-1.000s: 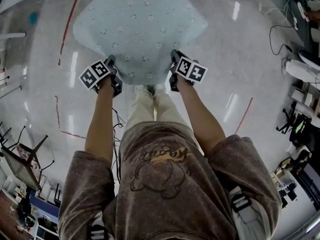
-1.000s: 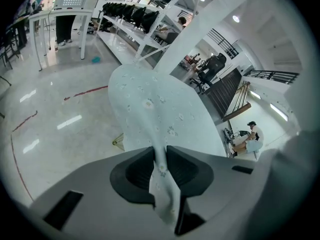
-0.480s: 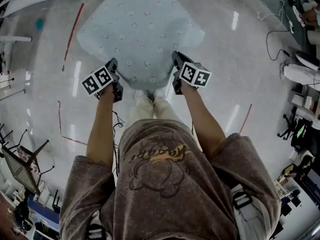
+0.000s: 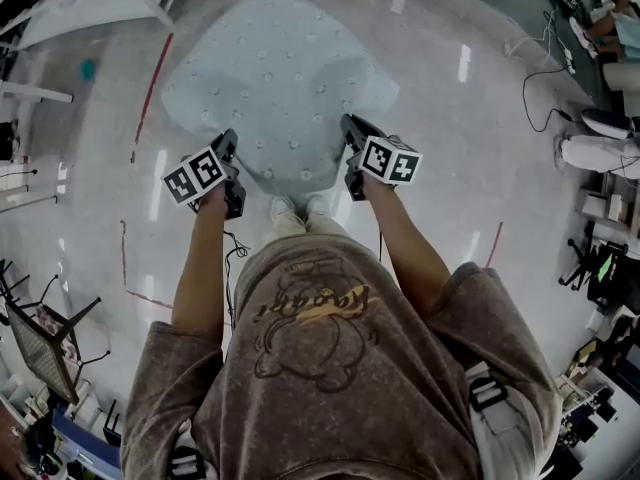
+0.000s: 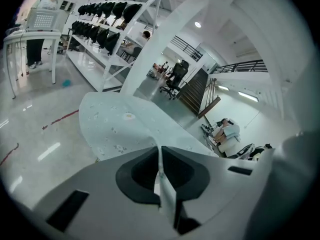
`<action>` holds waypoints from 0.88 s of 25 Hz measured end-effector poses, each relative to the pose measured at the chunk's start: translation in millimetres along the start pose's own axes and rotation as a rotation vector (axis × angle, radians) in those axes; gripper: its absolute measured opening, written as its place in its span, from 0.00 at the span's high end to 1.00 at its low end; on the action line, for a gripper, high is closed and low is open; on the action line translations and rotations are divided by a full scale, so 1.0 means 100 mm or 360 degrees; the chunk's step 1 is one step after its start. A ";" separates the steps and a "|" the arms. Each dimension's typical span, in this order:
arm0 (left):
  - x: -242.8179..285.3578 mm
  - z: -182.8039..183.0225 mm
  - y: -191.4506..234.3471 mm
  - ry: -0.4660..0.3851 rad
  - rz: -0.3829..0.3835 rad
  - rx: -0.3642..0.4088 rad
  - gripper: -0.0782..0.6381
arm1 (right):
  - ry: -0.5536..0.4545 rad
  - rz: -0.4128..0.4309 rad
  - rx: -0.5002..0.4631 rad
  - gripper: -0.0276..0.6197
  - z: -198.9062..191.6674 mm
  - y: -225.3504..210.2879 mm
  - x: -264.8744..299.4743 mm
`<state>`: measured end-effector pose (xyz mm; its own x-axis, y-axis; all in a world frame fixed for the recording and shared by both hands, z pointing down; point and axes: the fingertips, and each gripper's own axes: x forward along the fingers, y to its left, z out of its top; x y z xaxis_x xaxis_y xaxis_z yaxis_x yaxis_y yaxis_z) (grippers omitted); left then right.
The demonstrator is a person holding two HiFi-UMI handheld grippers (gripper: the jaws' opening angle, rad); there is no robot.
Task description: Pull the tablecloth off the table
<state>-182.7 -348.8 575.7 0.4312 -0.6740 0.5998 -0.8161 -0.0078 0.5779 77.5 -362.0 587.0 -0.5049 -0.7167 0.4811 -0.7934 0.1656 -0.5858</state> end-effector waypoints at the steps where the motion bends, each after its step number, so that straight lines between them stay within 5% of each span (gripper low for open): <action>1: -0.04 0.00 -0.04 -0.0008 -0.0007 0.0010 0.85 | -0.0005 0.0012 -0.0006 0.91 0.01 0.03 -0.03; 22: -0.45 -0.16 -0.58 -0.0156 -0.0109 0.0040 0.85 | -0.0110 0.0245 -0.0061 0.91 0.23 0.25 -0.55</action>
<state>-148.5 -306.1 523.8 0.4474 -0.7401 0.5020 -0.7960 -0.0737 0.6008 93.0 -333.5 530.6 -0.5980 -0.7255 0.3408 -0.7215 0.3020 -0.6231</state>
